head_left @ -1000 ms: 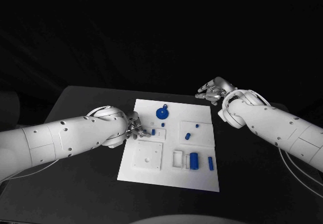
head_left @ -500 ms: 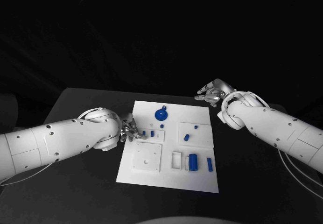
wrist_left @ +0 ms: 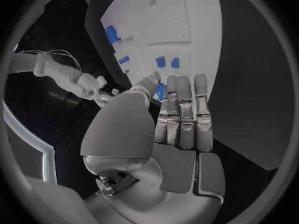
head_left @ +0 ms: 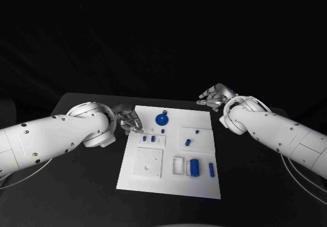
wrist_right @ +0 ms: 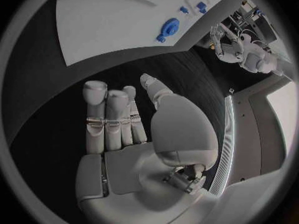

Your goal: Assemble the parts on the task board

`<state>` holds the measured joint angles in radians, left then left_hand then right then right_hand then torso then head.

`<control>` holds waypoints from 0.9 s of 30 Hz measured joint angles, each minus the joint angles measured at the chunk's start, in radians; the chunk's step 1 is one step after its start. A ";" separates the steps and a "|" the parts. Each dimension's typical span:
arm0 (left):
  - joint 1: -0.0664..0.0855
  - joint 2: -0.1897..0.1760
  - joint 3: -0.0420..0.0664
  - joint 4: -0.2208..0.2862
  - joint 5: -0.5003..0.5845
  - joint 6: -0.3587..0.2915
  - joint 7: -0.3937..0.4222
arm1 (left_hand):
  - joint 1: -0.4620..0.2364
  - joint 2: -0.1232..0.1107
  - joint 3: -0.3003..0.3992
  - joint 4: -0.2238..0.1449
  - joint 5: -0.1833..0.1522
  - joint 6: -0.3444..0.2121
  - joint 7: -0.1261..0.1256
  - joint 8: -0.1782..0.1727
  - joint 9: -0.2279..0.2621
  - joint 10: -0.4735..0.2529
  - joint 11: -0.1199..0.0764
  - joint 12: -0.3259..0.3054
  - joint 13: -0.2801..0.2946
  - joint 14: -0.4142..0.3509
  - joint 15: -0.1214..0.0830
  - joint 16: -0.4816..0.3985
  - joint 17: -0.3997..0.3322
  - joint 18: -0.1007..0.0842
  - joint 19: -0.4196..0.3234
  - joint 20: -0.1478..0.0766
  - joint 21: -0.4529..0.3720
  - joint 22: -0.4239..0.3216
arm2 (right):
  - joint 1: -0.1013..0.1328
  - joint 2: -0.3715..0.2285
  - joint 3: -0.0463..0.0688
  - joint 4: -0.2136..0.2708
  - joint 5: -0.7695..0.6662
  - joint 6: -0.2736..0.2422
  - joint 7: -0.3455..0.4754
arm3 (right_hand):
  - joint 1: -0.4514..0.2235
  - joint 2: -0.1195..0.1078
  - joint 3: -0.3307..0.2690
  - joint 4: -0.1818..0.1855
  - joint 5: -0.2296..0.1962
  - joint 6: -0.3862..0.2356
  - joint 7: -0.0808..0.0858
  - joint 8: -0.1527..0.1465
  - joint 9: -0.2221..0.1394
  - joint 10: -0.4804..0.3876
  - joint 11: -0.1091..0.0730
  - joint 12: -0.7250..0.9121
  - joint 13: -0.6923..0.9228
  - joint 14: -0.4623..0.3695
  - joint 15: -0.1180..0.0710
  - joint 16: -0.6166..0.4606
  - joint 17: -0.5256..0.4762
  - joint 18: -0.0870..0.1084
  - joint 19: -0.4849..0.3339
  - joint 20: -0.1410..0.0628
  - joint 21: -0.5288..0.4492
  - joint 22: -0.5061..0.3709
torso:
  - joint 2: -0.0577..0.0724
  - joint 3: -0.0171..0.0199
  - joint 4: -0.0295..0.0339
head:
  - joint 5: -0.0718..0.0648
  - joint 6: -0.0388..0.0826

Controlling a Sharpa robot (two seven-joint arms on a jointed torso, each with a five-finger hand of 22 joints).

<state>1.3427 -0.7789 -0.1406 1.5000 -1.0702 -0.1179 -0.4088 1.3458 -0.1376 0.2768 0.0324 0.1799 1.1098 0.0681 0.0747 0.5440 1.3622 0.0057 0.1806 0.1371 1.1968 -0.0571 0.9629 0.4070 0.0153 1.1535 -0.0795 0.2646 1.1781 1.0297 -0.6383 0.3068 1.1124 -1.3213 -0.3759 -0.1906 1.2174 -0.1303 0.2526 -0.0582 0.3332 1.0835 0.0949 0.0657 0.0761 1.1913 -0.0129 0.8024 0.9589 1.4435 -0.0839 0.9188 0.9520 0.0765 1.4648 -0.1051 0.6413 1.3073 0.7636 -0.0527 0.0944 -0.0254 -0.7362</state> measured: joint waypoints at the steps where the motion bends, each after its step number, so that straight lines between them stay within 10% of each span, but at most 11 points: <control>1: 0.003 0.000 0.001 0.004 0.006 -0.021 0.034 | 0.030 0.003 0.019 -0.024 0.009 -0.002 0.013 -0.006 -0.053 -0.013 0.008 -0.044 -0.035 0.002 0.011 -0.014 -0.009 0.000 0.005 0.005 -0.006 -0.002 | 0.000 0.000 0.000 -0.001 0.001 -0.001 0.001 | 0.000 0.000 0.000 -0.002 0.000 0.000 0.000 0.000 0.000 0.000 0.000 -0.039 -0.046 -0.005 0.004 -0.014 -0.010 0.000 0.000 0.000 -0.025 0.000 | 0.000 0.0000 0.0000 | 0.000 0.001; 12: 0.004 0.094 -0.002 -0.062 -0.049 -0.189 0.325 | 0.088 0.037 0.080 -0.107 0.018 0.025 0.032 -0.009 -0.361 -0.101 0.054 -0.118 -0.076 0.064 0.030 -0.038 -0.036 0.063 0.004 0.032 0.046 0.130 | 0.000 0.006 0.000 -0.006 0.027 -0.009 0.032 | -0.018 0.010 0.067 -0.031 0.000 -0.002 0.003 0.000 -0.002 0.112 0.030 -0.614 -0.713 -0.032 0.018 -0.084 -0.109 0.017 0.002 0.017 -0.287 -0.079 | 0.001 0.0000 -0.0015 | 0.011 0.025; 27: -0.013 0.251 -0.049 -0.257 -0.264 -0.211 0.435 | 0.048 -0.009 0.023 -0.078 0.001 -0.011 0.021 -0.009 -0.454 -0.205 0.065 -0.118 -0.077 0.133 0.021 0.006 -0.017 0.063 0.095 0.029 0.025 0.125 | 0.000 0.024 0.000 -0.009 0.060 -0.007 0.067 | -0.033 -0.003 0.103 -0.033 0.000 -0.003 0.010 0.000 -0.003 0.091 0.063 -0.732 -0.895 -0.032 0.036 -0.079 -0.150 0.053 0.001 0.034 -0.336 -0.117 | 0.003 0.0002 -0.0044 | 0.011 0.023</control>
<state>1.3300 -0.5276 -0.1895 1.2429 -1.3342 -0.3290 0.0263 1.3938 -0.1467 0.2999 -0.0454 0.1806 1.0985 0.0891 0.0658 0.0903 1.1575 0.0712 0.0627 0.0603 1.3302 -0.0364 0.9686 0.3901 0.0782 1.2485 -0.0509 0.2891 1.3034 1.0295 -0.6144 0.3068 1.1032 -1.2615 -0.3831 -0.1234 1.1847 -0.1331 0.3552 -0.0911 0.3332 1.0809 0.1050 0.0657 0.0732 1.2827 0.0502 0.0708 0.0641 1.4114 -0.0484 0.8393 0.8020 0.1300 1.4663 -0.0706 0.3052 1.1900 0.7664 -0.0525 0.0900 -0.0140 -0.7136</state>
